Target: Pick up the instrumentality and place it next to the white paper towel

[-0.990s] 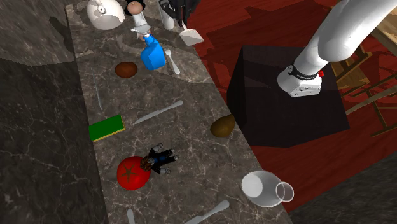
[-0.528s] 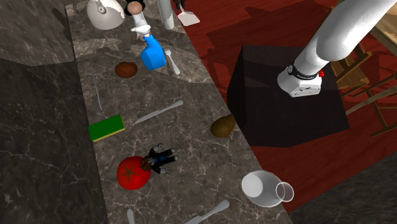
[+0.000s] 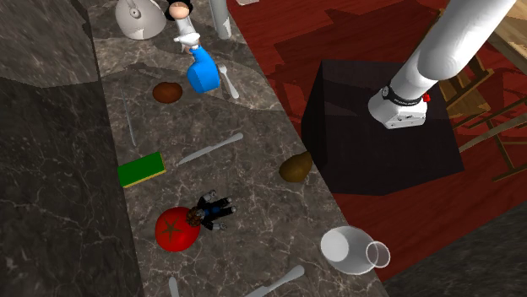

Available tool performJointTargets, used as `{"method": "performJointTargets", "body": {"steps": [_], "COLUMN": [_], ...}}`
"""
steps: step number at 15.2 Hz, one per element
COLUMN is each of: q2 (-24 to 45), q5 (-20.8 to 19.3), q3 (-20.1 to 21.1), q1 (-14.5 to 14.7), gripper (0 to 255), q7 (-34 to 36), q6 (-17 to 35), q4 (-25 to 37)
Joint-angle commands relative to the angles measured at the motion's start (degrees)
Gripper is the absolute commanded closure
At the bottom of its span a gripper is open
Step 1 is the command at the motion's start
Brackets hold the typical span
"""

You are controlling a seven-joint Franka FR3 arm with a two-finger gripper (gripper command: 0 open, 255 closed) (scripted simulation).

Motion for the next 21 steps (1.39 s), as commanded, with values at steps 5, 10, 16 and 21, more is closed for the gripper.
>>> {"method": "performJointTargets", "body": {"steps": [5,10,16,21], "q2": [2.7,3.3,4.3,5.5], "q5": [-0.7,-1.0,-1.5,-2.1], "q3": [-1.0,-1.1,-1.2,-1.4], "q1": [-1.1,-1.1,-1.1,-1.0], "gripper": [255,255,255,255], "q7": [-1.9,-1.6,-1.1,-0.7], "q6": [2.3,6.0,10.3,13.7], "q4": [0.3,-2.8,-6.1,-8.4]}}
